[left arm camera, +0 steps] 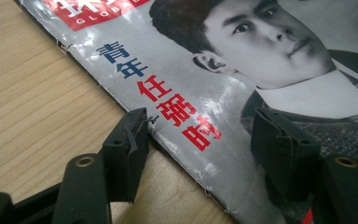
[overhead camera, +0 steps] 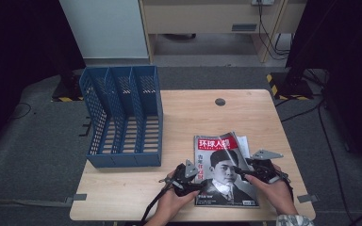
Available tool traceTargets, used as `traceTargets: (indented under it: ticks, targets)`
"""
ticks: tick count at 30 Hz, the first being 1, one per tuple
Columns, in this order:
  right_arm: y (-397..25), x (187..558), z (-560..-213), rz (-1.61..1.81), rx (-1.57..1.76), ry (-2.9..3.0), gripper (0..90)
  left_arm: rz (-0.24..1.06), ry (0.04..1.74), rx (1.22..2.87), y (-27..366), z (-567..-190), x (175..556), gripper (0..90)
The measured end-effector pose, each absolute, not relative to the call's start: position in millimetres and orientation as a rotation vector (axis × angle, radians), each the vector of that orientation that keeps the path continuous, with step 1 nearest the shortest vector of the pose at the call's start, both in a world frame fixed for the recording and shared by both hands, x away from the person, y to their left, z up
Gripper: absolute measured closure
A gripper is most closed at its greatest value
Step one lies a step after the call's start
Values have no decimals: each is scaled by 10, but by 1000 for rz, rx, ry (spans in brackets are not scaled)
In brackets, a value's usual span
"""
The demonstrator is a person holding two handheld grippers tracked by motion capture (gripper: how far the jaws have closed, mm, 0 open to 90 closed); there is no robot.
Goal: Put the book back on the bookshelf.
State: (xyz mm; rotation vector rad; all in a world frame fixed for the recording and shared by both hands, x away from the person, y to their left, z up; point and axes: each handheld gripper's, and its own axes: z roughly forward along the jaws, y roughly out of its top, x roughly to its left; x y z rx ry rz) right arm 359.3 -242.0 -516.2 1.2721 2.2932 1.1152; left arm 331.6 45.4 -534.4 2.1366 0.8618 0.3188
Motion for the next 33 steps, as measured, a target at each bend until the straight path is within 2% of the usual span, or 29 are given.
traceTargets:
  ticks: [4, 7, 10, 17, 24, 28, 29, 32, 33]
  targets:
    - [-2407, 3647, -5224, 1062, 1285, 2325, 345, 319, 862, 2137, 453, -5344, 3317, 363]
    - [-2392, 3607, -5157, 1101, 1244, 2320, 437, 318, 861, 2137, 454, -5344, 3318, 363]
    - [-2349, 3576, -5120, 1156, 1203, 2336, 468, 318, 861, 2137, 453, -5344, 3319, 363]
    - [-2260, 3655, -5238, 1049, 1214, 2417, 424, 317, 861, 2137, 452, -5343, 3321, 363]
    - [-2268, 3678, -5236, 1050, 1248, 2410, 492, 318, 861, 2137, 451, -5343, 3322, 363]
    - [-2277, 3682, -5213, 1054, 1254, 2377, 628, 317, 861, 2137, 450, -5343, 3322, 362]
    - [-2289, 3677, -5197, 1068, 1255, 2366, 691, 317, 861, 2137, 450, -5344, 3323, 362]
    - [-2302, 3675, -5170, 1091, 1253, 2351, 766, 315, 861, 2136, 447, -5344, 3326, 359]
    - [-2302, 3675, -5170, 1091, 1253, 2351, 766, 315, 861, 2136, 447, -5344, 3326, 357]
